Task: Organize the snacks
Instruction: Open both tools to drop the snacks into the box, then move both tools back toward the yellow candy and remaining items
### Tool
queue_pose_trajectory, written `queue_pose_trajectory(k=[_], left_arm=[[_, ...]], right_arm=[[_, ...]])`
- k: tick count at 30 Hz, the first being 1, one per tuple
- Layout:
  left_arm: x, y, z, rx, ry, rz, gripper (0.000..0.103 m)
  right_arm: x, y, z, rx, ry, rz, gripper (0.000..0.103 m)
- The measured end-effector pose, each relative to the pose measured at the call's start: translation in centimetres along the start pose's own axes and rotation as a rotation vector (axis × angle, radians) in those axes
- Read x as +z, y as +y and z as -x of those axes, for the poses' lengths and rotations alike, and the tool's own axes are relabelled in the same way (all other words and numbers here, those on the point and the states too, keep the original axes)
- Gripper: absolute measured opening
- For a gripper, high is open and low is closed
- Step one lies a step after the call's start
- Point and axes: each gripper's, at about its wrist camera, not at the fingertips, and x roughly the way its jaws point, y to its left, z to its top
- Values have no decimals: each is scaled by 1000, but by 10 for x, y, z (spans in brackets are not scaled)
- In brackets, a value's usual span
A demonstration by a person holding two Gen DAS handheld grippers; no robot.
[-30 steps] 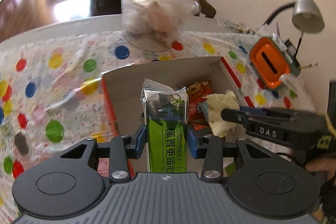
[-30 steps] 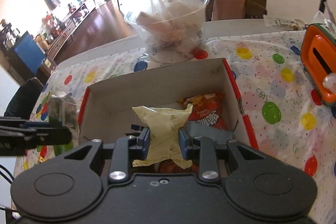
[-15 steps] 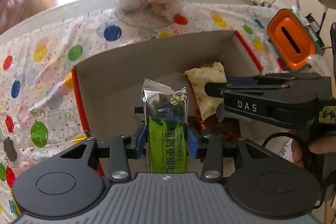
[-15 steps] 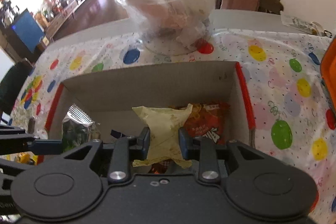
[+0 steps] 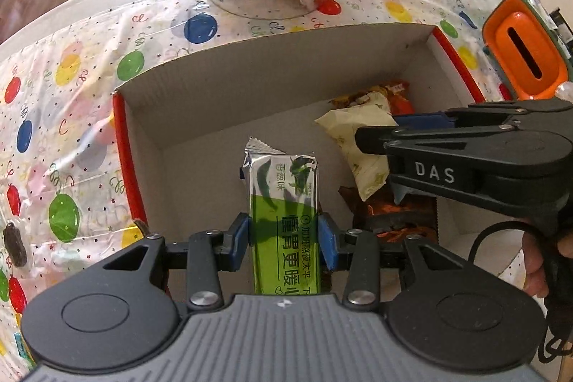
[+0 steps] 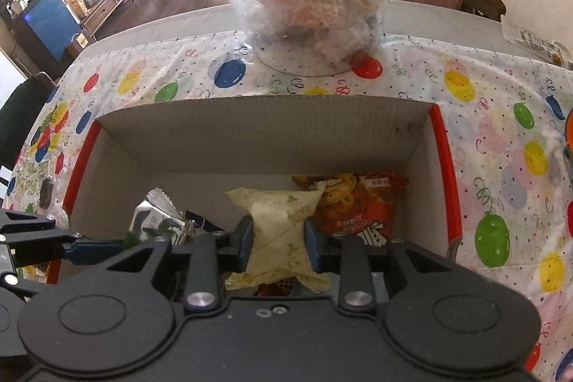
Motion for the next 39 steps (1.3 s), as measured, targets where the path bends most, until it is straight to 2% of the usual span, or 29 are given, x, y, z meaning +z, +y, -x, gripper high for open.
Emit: queue_pose_trajectory(k=[4,7,15,26,39], left_arm=[[-2,2,3,-17,-10,10,41],[-3,4,9,-40,-24,21,46],[-13,8,35,-80,-96,22,46],[-33,16,68,-88,-185,-9,47],[-65,40,111,-82,-295,-47,59]], right_arm=[[0,-1,3,2,-5,-11,28],[-2,-1,8,16,-9,-12,29],[-14,2,29,34,-29,-12,29],[-37,18,68,109,-90,-12,30],[-61,57,97,133,-141,3,32]])
